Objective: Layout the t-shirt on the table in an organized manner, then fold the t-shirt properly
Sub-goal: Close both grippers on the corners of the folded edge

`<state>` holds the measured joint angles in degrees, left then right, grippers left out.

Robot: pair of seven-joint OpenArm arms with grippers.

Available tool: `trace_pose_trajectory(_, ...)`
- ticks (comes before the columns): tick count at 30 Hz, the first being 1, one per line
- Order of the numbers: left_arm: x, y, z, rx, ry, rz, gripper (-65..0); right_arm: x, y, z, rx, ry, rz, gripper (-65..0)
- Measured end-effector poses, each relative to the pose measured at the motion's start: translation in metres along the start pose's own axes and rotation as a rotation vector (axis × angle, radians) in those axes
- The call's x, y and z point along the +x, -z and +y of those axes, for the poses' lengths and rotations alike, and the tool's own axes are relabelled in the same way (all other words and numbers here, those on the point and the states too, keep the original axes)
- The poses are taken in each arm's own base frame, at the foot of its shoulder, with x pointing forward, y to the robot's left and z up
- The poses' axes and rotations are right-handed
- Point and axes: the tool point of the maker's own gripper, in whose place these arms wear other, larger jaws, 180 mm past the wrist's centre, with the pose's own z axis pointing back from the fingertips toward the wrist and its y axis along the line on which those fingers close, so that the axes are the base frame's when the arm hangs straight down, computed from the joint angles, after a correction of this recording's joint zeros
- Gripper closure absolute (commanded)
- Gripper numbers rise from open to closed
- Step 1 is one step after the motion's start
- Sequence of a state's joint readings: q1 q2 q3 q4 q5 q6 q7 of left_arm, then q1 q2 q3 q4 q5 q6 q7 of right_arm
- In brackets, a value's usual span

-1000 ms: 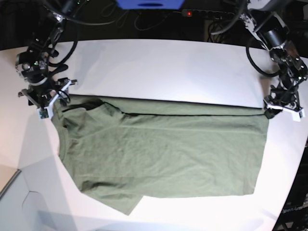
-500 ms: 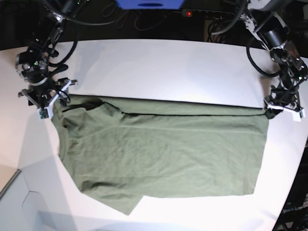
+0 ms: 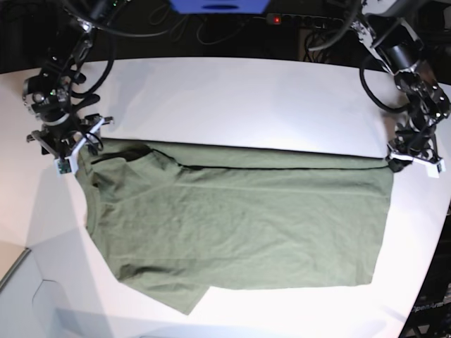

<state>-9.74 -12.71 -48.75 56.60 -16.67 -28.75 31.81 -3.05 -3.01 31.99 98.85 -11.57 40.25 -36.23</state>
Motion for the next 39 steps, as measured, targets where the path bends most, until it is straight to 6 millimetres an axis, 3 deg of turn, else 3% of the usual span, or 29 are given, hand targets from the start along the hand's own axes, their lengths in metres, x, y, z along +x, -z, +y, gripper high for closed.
trace_pose_trajectory(14,-0.003,0.004,0.001,-0.021,-0.038,-0.009,-13.8,0.0,0.0,0.0,0.0,0.0,0.0,-35.5)
trace_pose_trajectory(16,-0.004,0.004,0.001,-0.022,-0.043,-0.007,-11.2,0.0,0.0,0.0,0.0,0.0,0.001,-35.5)
trace_pose_trajectory(19,-0.005,0.005,0.001,-0.022,-0.045,-0.003,0.0,0.0,0.0,0.0,0.0,0.0,0.001,-35.5)
trace_pose_trajectory(30,-0.006,0.004,0.0,-0.023,-0.042,0.002,-0.2,0.0,0.0,0.0,-0.001,-0.001,0.0,-35.5)
trace_pose_trajectory(35,0.003,-0.001,-0.006,-0.023,-0.008,0.003,-0.2,0.003,-0.003,-0.005,-0.015,-0.013,-0.005,-35.5)
trace_pose_trajectory(39,0.024,-0.008,-0.014,-0.065,-0.047,-0.077,-0.2,0.013,-0.009,-0.012,-0.04,-0.03,-0.031,-35.7)
